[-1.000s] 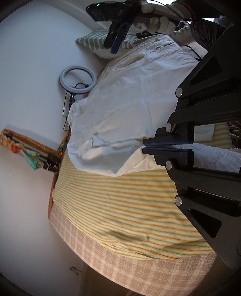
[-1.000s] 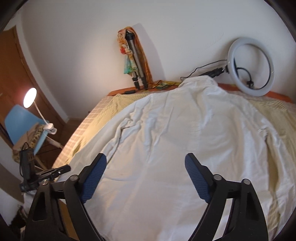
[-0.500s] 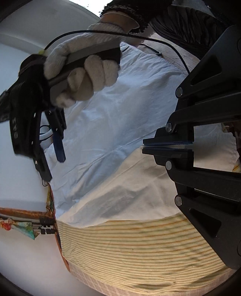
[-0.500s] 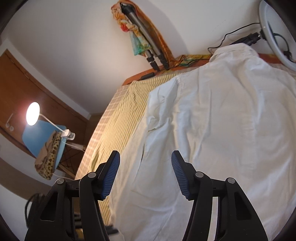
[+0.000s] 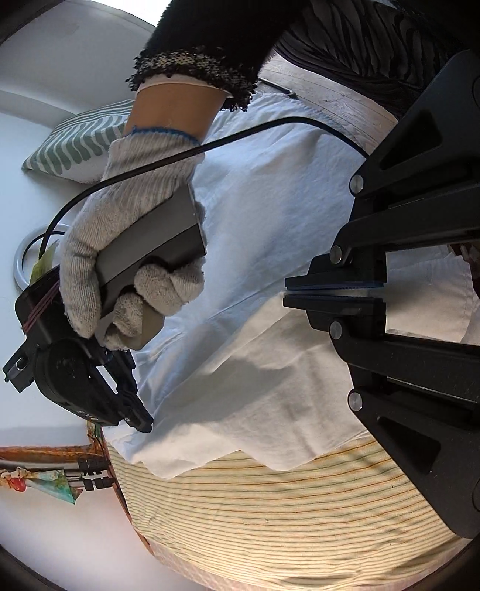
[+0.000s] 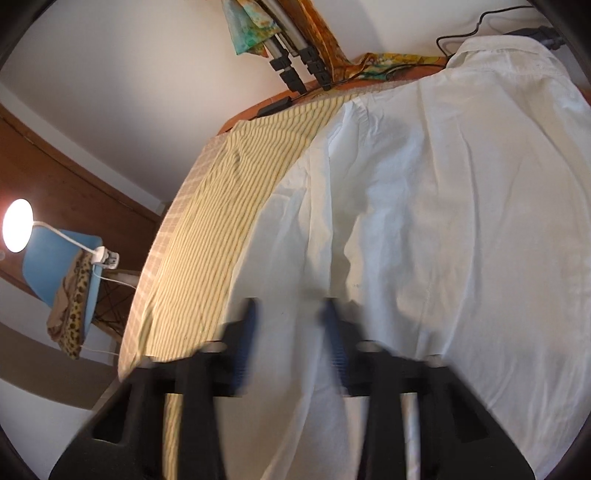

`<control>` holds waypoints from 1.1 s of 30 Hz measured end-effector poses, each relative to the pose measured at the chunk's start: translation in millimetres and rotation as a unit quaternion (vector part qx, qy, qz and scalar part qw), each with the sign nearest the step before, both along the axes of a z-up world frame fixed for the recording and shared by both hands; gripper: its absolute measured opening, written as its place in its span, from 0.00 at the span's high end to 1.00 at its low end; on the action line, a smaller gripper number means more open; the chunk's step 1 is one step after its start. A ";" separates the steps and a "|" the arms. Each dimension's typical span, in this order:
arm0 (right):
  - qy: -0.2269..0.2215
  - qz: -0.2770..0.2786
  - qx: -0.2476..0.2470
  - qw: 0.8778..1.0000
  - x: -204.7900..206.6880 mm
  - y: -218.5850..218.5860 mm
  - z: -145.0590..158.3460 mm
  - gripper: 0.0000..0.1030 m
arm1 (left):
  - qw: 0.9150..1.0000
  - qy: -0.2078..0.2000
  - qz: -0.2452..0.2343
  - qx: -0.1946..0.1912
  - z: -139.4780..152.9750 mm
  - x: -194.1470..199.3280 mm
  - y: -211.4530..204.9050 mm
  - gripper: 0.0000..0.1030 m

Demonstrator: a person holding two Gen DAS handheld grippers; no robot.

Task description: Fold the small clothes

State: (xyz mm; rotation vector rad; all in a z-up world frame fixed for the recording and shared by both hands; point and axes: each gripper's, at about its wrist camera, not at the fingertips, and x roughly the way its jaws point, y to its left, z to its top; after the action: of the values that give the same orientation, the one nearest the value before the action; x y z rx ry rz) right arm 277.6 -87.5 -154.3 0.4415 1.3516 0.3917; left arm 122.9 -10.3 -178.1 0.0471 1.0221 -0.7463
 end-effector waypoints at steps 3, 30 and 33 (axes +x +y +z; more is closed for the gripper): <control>-0.021 -0.002 -0.021 1.000 0.5 1.1 4.7 1.00 | 1.000 -0.005 -0.002 0.004 1.6 -6.3 -5.3 1.00; -0.054 -0.035 -0.114 0.991 33.0 -15.7 2.5 0.98 | 1.000 -0.002 -0.006 0.017 -2.5 0.2 -7.8 0.79; -0.053 -0.013 -0.145 0.988 31.2 -15.8 8.4 0.87 | 1.000 -0.014 0.001 0.004 10.5 -9.8 6.6 0.58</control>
State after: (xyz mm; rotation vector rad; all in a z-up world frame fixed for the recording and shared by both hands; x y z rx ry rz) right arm 308.7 -103.3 -145.9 0.1943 1.2746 0.1901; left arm 113.1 -3.7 -167.6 0.0635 0.9974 -0.7382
